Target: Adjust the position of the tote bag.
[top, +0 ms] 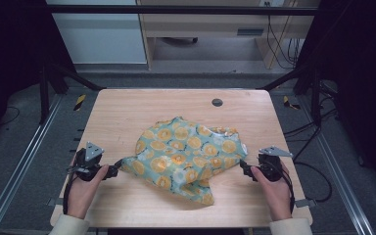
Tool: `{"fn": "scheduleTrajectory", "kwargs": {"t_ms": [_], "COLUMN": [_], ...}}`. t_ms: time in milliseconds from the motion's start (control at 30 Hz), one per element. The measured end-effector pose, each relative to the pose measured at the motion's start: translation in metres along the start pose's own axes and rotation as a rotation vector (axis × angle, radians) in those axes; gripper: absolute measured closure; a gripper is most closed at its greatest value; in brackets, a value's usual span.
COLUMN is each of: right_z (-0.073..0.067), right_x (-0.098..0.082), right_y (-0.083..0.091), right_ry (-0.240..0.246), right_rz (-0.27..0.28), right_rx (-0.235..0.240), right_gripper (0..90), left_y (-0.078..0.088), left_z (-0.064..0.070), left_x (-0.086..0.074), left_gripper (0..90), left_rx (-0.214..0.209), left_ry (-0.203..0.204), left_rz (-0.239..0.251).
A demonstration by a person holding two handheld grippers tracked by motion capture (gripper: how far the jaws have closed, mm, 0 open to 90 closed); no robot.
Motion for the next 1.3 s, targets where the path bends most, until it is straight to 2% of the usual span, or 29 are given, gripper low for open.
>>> {"fn": "scheduleTrajectory", "kwargs": {"t_ms": [400,567,633,667,800,1000,1133,1200,1300], "right_z": [0.000,0.004,0.005,0.007,0.021,0.034,0.035,0.030,0.026], "right_x": [0.000,0.005,0.008,0.011,0.025,0.037,0.041,0.040,0.038], "right_y": [-0.001,-0.002,-0.004,-0.005,-0.014,-0.023,-0.030,-0.040,-0.048], "right_ry": [-0.011,0.008,0.010,0.026,0.038,0.012,-0.005,0.002,0.010], "right_rz": [-0.023,-0.019,-0.027,-0.027,-0.024,-0.036,-0.040,-0.072,-0.098], "right_rx": [-0.007,-0.010,0.002,0.003,0.013,0.036,0.056,0.084,0.091], "right_gripper": [19.0,16.8,15.6,15.3,12.3,13.1,13.2,13.4,13.7], "left_y": [0.001,0.001,0.000,0.000,-0.001,-0.001,-0.002,-0.002,-0.002], "left_z": [0.001,0.001,0.002,0.002,0.003,0.004,0.005,0.006,0.006], "left_x": [0.001,0.001,0.001,0.001,0.001,0.001,0.001,0.001,0.001], "left_gripper": [8.4,8.4,8.4,8.4,8.4,8.4,8.4,8.4,8.4], "left_rx": [-0.003,-0.001,0.000,-0.001,0.001,0.005,0.002,0.002,0.004], "left_ry": [-0.008,-0.012,-0.015,-0.017,-0.025,-0.034,-0.040,-0.042,-0.042], "left_rz": [0.002,0.001,0.000,-0.001,-0.004,-0.006,-0.007,-0.009,-0.007]}}
Point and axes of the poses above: each handheld gripper's, and its own axes: y roughly backward along the jaws, x roughly out of its top, z roughly to its right, the point moved 9 cm from there along -y, roughly forward along the jaws, and after that the axes turned 5 degrees about x, right-handed, at the moved point
